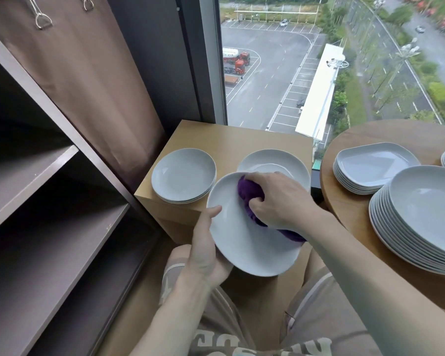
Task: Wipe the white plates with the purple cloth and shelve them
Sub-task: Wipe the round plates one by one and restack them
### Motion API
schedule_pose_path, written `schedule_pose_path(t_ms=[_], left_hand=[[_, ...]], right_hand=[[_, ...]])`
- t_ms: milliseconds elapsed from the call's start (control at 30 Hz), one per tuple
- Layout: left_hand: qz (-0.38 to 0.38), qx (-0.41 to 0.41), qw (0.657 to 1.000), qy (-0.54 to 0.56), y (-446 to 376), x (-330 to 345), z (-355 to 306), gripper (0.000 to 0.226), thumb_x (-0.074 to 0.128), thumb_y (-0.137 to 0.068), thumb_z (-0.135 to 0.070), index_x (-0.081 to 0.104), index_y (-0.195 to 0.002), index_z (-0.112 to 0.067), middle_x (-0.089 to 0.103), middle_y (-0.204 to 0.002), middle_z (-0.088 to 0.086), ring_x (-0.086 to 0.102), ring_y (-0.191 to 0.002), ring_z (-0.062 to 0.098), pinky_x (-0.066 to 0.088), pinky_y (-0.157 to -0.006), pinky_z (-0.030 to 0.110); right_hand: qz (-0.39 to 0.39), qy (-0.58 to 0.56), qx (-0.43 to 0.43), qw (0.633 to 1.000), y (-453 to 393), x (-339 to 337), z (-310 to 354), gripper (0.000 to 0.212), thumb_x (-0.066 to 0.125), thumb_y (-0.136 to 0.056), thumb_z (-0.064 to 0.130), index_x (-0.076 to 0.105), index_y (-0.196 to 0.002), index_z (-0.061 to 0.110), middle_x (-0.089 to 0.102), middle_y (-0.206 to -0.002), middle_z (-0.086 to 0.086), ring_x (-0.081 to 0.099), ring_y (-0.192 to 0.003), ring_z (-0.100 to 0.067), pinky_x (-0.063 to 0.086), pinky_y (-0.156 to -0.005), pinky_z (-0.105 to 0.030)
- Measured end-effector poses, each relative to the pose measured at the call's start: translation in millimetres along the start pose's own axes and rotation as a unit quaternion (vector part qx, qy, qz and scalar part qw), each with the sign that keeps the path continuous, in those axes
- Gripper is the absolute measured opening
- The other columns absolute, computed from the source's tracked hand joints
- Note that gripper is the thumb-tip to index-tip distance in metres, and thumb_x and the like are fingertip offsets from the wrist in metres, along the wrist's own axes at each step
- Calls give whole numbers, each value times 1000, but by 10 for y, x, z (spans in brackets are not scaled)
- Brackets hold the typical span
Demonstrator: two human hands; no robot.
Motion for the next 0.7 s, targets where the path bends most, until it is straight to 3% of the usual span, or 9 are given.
schedule_pose_path(t_ms=[100,233,300,433,567,700], left_hand=[[-20,-12,999,25,-41,-20,79,48,45,-102,-44,76,-124,-16,71,-127,19,67,-114,35,48,-104,49],[-30,-8,998,56,-127,-57,30,60,44,-103,-56,81,-112,-10,73,-122,19,72,-109,33,53,-98,46],[-38,1,998,50,-165,-108,-34,65,45,-101,-60,80,-113,-7,73,-121,20,74,-104,34,55,-92,46],[-33,49,998,32,-239,-215,-262,59,39,-104,-53,65,-135,-10,69,-130,21,68,-113,38,52,-98,49],[-54,99,993,-31,-323,-360,-439,48,37,-104,-42,61,-138,-18,72,-127,15,68,-116,37,54,-95,51],[-91,137,986,-36,-454,-592,-564,46,36,-101,-36,62,-137,-23,71,-129,10,67,-118,35,59,-87,47]], right_hand=[[22,-2,-72,997,71,79,292,39,53,-80,23,59,-117,34,65,-114,12,52,-109,-20,48,-86,-38],[88,3,-136,987,277,247,533,38,50,-76,25,59,-111,35,67,-96,8,54,-93,-20,53,-75,-43],[126,-6,-137,983,384,291,556,36,50,-75,24,60,-108,35,66,-91,7,55,-91,-19,54,-73,-44],[179,-5,-87,980,494,330,364,35,51,-74,26,60,-108,33,63,-90,7,56,-89,-23,55,-75,-41],[151,-2,-28,988,441,313,73,26,52,-76,27,59,-101,31,66,-92,5,60,-86,-23,57,-73,-43],[62,-24,5,998,412,250,-114,38,54,-82,27,56,-118,39,65,-104,15,57,-95,-14,55,-76,-33]])
Point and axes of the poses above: each hand's wrist, its own y-axis away from the middle knuckle, its own x-axis out of the palm, z = x × y, the point moved 6 cm from there along -y, towards the middle knuckle
